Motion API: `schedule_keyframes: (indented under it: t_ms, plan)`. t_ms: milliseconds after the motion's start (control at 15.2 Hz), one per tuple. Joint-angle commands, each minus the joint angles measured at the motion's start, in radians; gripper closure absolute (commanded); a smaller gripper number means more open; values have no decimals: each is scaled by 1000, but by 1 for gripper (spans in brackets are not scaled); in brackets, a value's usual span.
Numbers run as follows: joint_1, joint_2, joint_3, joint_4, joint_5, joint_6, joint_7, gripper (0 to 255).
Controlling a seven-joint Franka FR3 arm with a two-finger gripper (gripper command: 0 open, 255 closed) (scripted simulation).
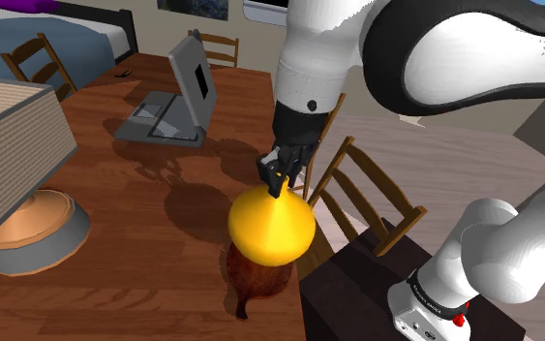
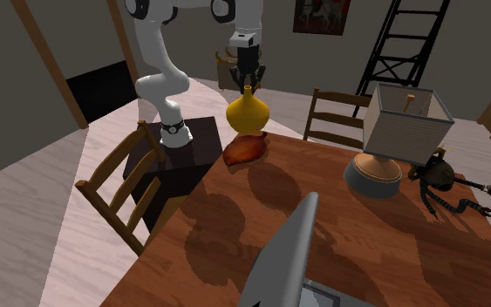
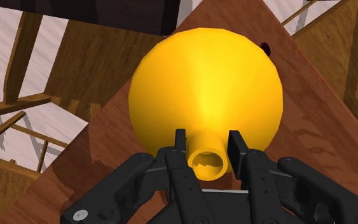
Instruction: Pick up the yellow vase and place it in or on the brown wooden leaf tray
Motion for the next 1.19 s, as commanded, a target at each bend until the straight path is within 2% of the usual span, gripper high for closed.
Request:
schedule_keyframes:
  t_ms: [0,924,1122]
  plan:
    - [1,-1,1,-25,1,26,-1,255]
    - [6,24,24,-195,4,219,5,255]
    - [6,24,24,-195,4,219,5,255]
